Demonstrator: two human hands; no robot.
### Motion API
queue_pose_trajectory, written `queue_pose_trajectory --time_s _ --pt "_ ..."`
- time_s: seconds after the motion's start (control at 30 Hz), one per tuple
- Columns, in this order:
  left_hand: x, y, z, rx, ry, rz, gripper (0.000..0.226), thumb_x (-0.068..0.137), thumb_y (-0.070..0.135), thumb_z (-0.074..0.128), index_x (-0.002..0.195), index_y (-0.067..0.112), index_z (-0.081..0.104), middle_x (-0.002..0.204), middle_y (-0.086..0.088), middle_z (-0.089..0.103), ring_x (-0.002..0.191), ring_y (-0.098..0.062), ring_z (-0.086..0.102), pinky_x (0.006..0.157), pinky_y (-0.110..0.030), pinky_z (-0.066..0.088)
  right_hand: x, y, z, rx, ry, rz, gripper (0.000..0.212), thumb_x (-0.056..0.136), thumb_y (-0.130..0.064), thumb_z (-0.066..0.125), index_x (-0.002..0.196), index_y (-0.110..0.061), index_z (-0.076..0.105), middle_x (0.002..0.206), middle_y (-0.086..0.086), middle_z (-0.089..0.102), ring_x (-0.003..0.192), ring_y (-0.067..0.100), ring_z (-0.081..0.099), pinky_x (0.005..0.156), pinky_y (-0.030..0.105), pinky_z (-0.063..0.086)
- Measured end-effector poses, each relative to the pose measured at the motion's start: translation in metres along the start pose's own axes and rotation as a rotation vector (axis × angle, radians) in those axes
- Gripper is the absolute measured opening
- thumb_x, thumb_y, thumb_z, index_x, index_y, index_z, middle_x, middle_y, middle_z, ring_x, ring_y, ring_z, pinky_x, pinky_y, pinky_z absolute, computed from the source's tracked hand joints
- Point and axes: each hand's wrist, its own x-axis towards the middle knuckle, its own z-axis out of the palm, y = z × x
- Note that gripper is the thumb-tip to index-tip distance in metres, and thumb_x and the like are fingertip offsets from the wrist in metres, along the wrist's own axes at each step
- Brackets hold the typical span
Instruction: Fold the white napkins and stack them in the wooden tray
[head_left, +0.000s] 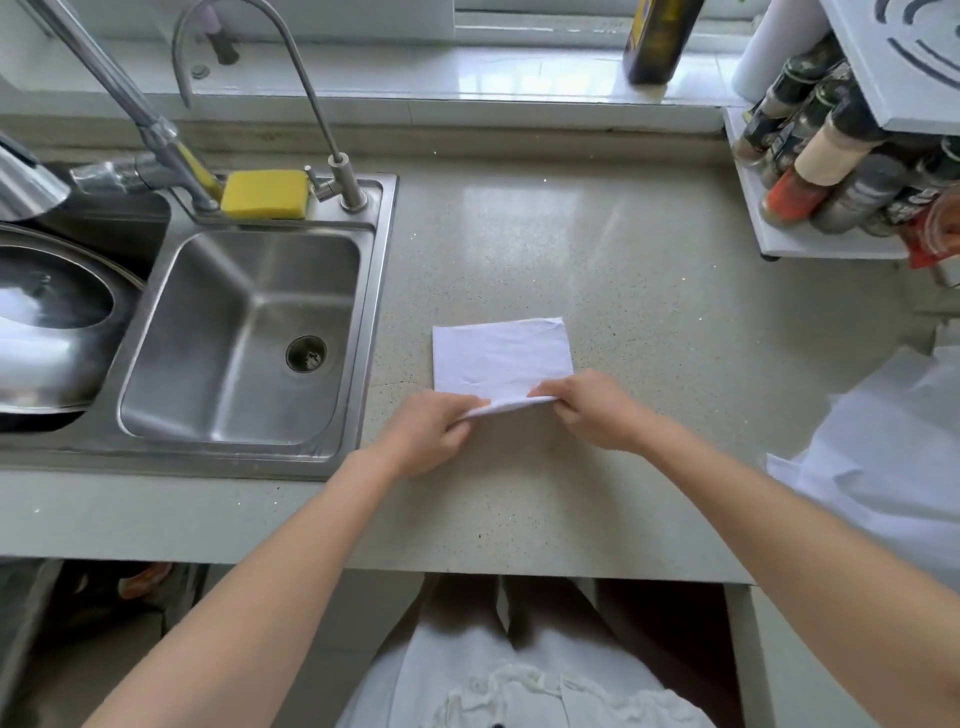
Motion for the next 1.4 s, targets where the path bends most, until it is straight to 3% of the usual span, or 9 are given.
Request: queue_pose_trajectory --time_s 0.07,0.23,0.43,0.57,0.63,0.73,0.9,1.17,1.4 --pt "0.005 0.004 -0.007 -0.202 -0.043 -0.106 0.034 0.098 0.032 0.048 0.067 0.02 0.052 0.06 0.005 0.05 0.055 -0.011 0.043 0.056 -0.027 0.03 0.001 0.002 -0.012 0.074 -0.058 0.036 0.025 0.097 -0.016 0.042 0.075 -0.008 0.052 0.069 0.005 0.053 0.068 0.022 0.047 0.057 0.033 0.028" --pt "0.01 -0.005 -0.007 -0.273 0.042 -0.301 0.038 0.099 0.034 0.046 0.067 0.015 0.049 0.062 0.0 0.046 0.056 -0.015 0.039 0.054 -0.03 0.026 0.009 0.011 -0.009 0.236 0.074 0.196 0.036 0.095 -0.022 0.049 0.062 -0.018 0.036 0.057 -0.002 0.035 0.056 0.015 0.034 0.056 0.033 0.022" --pt "0.023 0.002 -0.005 -0.189 0.16 -0.509 0.035 0.099 0.018 0.039 0.065 0.011 0.042 0.063 -0.005 0.045 0.059 -0.02 0.039 0.053 -0.033 0.024 0.032 0.018 -0.004 0.136 0.281 0.279 0.022 0.093 -0.019 0.047 0.072 -0.017 0.041 0.075 0.011 0.057 0.071 0.027 0.05 0.06 0.031 0.027" --pt "0.019 0.006 0.0 -0.174 0.207 -0.659 0.039 0.089 0.011 0.042 0.054 0.014 0.027 0.052 -0.004 0.031 0.051 -0.022 0.028 0.047 -0.03 0.017 0.042 0.019 -0.002 0.034 0.258 0.19 0.016 0.097 -0.019 0.041 0.082 -0.012 0.043 0.088 0.02 0.061 0.076 0.033 0.054 0.061 0.034 0.03" --pt "0.014 0.01 0.005 -0.161 0.214 -0.712 0.038 0.089 0.015 0.044 0.053 0.013 0.031 0.053 -0.009 0.037 0.055 -0.03 0.037 0.047 -0.03 0.024 0.046 0.018 -0.004 -0.011 0.219 0.169 0.016 0.096 -0.017 0.039 0.081 -0.011 0.04 0.088 0.02 0.059 0.072 0.029 0.049 0.061 0.035 0.03" --pt "0.012 0.014 0.012 -0.089 0.248 -0.746 0.039 0.096 0.026 0.04 0.067 0.002 0.051 0.08 -0.023 0.061 0.079 -0.04 0.059 0.062 -0.039 0.047 0.051 0.013 -0.008 -0.068 0.155 0.189 0.017 0.097 -0.017 0.036 0.082 -0.01 0.038 0.091 0.021 0.058 0.072 0.028 0.044 0.06 0.034 0.031" --pt "0.015 0.016 0.02 0.028 0.282 -0.84 0.041 0.1 0.032 0.034 0.097 0.004 0.064 0.098 -0.013 0.067 0.091 -0.033 0.061 0.068 -0.033 0.04 0.061 0.008 -0.007 -0.169 0.106 0.235 0.008 0.096 -0.013 0.034 0.089 -0.012 0.037 0.101 0.019 0.059 0.085 0.033 0.054 0.066 0.034 0.036" --pt "0.014 0.012 0.02 0.061 0.246 -0.841 0.041 0.1 0.034 0.036 0.101 0.004 0.064 0.103 -0.014 0.066 0.095 -0.033 0.06 0.07 -0.034 0.041 0.068 0.003 -0.005 -0.198 0.102 0.315 0.009 0.097 -0.013 0.03 0.092 -0.013 0.038 0.105 0.019 0.061 0.09 0.034 0.057 0.069 0.036 0.039" --pt "0.017 0.012 0.017 0.04 0.201 -0.894 0.042 0.101 0.038 0.036 0.107 0.006 0.063 0.111 -0.015 0.064 0.101 -0.034 0.059 0.074 -0.034 0.04 0.057 0.002 0.004 -0.088 0.261 0.378 0.024 0.1 -0.029 0.034 0.103 -0.007 0.044 0.099 0.018 0.062 0.083 0.033 0.055 0.064 0.035 0.033"
